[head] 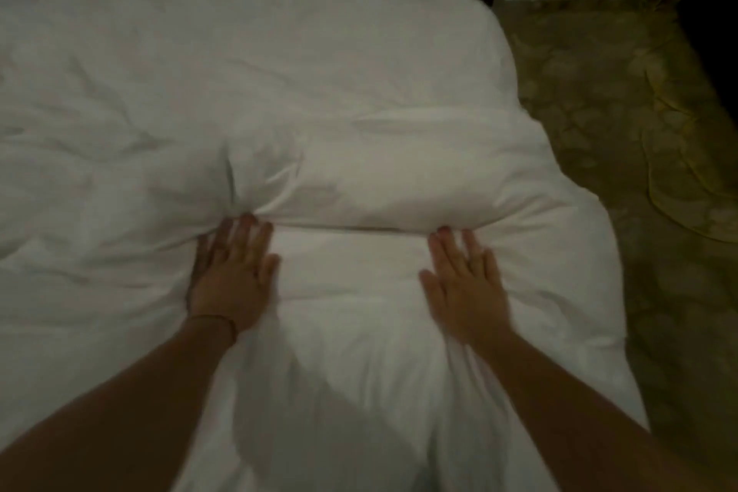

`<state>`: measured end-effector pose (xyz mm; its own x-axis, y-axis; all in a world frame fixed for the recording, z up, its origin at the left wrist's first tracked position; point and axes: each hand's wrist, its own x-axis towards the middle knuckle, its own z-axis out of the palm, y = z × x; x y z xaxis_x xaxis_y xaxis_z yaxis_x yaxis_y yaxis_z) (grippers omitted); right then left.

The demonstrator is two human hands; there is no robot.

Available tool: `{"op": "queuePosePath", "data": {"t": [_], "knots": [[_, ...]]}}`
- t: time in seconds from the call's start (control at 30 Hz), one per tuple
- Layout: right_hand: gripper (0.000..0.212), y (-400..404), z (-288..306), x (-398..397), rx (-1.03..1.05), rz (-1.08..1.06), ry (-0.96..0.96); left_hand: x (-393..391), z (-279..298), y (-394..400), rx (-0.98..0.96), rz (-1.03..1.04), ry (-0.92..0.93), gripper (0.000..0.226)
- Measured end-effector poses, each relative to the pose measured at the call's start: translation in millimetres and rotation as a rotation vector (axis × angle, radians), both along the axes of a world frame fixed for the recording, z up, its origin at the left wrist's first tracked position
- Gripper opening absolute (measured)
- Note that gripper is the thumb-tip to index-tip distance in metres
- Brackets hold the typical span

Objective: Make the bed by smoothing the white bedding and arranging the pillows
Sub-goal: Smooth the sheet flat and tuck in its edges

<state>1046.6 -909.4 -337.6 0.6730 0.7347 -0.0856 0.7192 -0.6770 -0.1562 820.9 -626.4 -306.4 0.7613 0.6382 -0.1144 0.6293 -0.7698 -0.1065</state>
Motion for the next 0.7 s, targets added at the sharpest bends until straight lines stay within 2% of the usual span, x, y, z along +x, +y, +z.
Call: {"op": "queuePosePath", "data": {"t": [0.1, 0.2, 0.27, 0.33, 0.4, 0.47, 0.57, 0.7], "knots": [[0.062, 9, 4, -11, -0.091, -0.126, 0.023, -43, 4, 37, -0.041, -0.014, 0.044, 0.068], [0.064, 44, 20, -45, -0.126, -0.283, 0.176, -20, 21, 5, -0.057, 0.034, -0.126, 0.065], [0.07, 67, 37, -82, -0.08, -0.231, 0.211, -6, 38, -37, -0.138, -0.082, -0.278, 0.063], [0.075, 82, 53, -124, -0.068, -0.082, 0.236, -12, 52, -74, -0.242, -0.212, -0.338, 0.058], [0.072, 85, 59, -167, -0.085, 0.021, 0.215, -41, 50, -92, -0.301, -0.277, -0.257, 0.056], [0.063, 78, 60, -205, -0.049, -0.015, 0.171, -89, 32, -85, -0.304, -0.286, -0.148, 0.056], [0.057, 48, 44, -234, -0.127, -0.023, 0.106, -169, 7, -19, -0.26, -0.191, -0.036, 0.057], [0.061, 24, 26, -225, -0.129, -0.084, 0.045, -232, 4, 64, -0.169, -0.082, -0.005, 0.061]]}}
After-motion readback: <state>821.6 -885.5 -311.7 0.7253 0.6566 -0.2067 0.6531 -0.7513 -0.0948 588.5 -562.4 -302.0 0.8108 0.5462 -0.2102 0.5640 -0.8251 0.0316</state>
